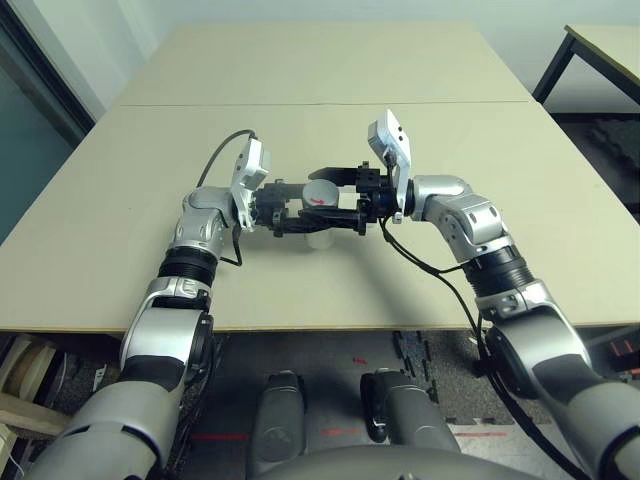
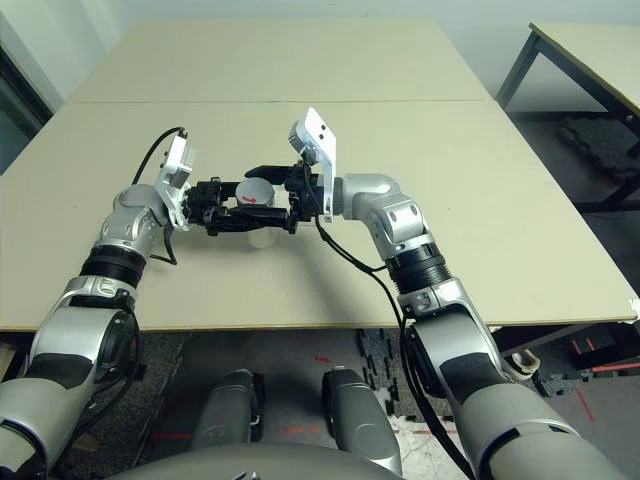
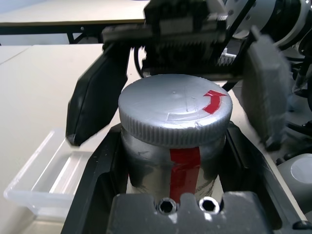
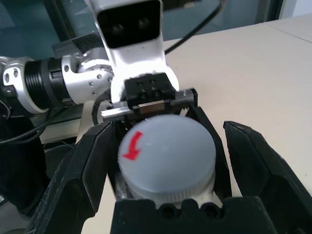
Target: Pour the medicine from the bottle into the box.
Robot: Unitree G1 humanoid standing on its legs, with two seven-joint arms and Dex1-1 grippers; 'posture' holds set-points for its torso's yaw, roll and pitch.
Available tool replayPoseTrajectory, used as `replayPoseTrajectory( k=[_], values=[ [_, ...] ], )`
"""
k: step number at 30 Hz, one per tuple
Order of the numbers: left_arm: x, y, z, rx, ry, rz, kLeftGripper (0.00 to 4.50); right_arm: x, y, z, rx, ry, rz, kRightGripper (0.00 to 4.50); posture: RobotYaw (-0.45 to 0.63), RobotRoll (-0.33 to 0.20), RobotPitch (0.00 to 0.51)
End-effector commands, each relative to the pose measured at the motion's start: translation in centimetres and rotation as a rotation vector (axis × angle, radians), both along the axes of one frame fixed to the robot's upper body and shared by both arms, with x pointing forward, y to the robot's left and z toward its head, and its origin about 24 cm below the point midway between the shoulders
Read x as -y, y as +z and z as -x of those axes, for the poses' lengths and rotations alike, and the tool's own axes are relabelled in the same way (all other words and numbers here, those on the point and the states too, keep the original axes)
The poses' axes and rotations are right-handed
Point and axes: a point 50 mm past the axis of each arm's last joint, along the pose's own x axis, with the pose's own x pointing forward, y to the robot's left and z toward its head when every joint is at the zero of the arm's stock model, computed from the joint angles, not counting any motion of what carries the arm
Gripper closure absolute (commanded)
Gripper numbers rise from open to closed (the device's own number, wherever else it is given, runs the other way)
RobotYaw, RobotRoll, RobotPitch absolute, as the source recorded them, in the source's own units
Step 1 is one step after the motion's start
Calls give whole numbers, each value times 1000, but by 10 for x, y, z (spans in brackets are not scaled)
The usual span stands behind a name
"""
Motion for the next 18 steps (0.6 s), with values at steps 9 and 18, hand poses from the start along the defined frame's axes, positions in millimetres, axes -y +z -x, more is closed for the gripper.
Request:
replayPoseTrajectory(
  k=[9, 18],
  values=[
    [0, 1, 2, -5, -3, 14, 1781, 0, 7, -1, 11, 20, -40, 736, -50, 0, 82],
    [0, 0, 3, -44, -17, 39, 1781, 1, 10, 3, 29, 85, -93, 736, -56, 0, 78]
  ],
)
